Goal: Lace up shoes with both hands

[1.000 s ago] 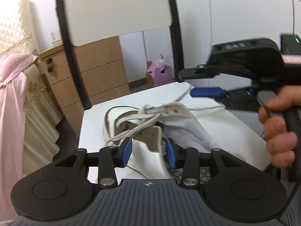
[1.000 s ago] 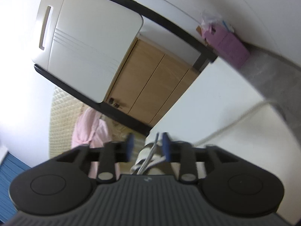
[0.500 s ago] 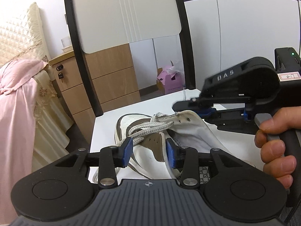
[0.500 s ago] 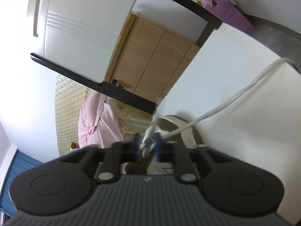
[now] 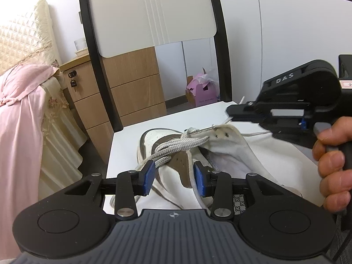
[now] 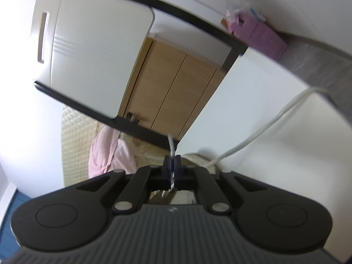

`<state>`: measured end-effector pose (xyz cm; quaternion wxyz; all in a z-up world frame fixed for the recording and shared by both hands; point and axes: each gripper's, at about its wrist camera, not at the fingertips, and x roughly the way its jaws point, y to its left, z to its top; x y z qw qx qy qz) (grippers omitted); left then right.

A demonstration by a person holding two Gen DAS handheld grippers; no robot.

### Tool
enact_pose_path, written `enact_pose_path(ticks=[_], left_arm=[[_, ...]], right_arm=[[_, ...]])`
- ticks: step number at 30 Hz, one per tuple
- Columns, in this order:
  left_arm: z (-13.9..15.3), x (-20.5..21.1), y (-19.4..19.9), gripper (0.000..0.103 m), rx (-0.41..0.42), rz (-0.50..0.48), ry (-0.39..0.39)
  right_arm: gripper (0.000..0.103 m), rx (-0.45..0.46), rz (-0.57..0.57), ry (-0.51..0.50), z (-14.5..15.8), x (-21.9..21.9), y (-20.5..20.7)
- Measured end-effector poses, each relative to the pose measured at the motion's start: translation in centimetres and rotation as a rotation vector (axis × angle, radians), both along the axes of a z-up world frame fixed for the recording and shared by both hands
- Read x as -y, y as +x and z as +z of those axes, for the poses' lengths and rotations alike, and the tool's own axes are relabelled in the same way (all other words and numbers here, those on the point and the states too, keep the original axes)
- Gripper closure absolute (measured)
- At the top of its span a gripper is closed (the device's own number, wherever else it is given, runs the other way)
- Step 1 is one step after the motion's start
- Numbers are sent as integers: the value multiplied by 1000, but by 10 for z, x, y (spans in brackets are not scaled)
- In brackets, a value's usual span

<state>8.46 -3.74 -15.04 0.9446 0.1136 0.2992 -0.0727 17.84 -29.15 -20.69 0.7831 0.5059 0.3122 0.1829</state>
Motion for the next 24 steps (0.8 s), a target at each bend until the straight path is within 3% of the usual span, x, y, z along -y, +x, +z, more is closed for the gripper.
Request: enact_pose_path(ticks=[12, 15, 24], left_arm=[[-2, -2, 2, 60, -13, 1, 4], [-3, -2, 4, 66, -21, 15, 9], [-8, -1, 10, 67, -63, 55, 24]], right_arm=[[101, 14, 6, -63, 4, 4, 0], [101, 17, 10, -79, 4, 5, 1], [101, 8, -58, -86, 1, 28, -2]])
